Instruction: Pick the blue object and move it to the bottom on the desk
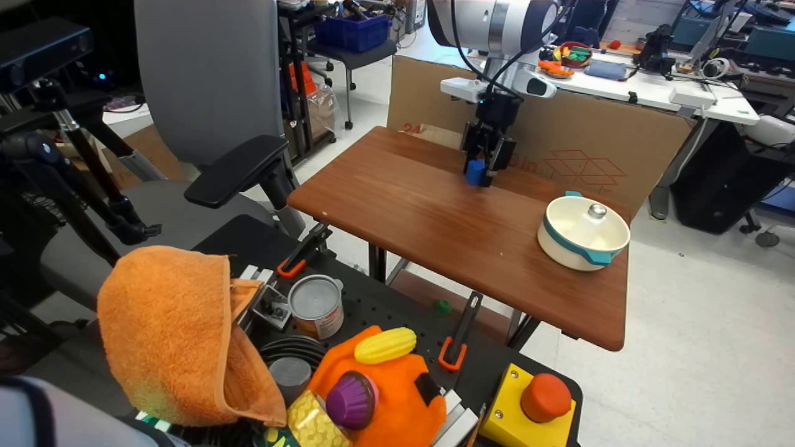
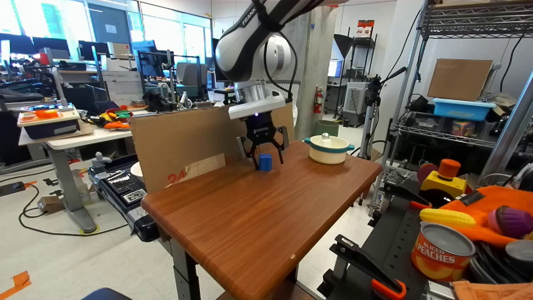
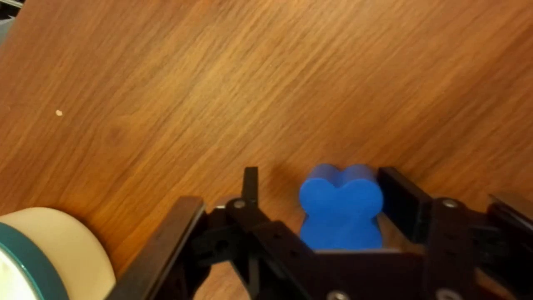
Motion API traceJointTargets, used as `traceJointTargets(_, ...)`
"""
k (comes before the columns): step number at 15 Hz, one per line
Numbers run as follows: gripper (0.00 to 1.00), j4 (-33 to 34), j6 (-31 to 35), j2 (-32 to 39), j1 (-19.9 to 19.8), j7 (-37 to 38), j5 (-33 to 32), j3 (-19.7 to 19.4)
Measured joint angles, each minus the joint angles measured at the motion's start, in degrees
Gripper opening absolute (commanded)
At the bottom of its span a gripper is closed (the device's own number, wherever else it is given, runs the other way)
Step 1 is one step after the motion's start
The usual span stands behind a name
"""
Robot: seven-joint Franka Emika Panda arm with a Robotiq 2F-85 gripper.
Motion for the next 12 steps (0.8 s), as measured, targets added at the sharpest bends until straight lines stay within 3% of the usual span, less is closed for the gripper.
traceJointTargets(3, 0.19, 1.92, -1.73, 0.45, 0.17, 0.00, -0.21, -0.03)
traceJointTargets(4, 0.16, 2.22, -2.22, 0.35, 0.16, -0.01, -0.36, -0.10)
traceJointTargets(8, 0.16, 0.82, -2.35, -2.30, 0.25, -3.00, -1.24, -0.07)
traceJointTargets(12, 0.16, -7.97, -2.05, -10.68, 0.66, -12.09, -2.38, 0.76)
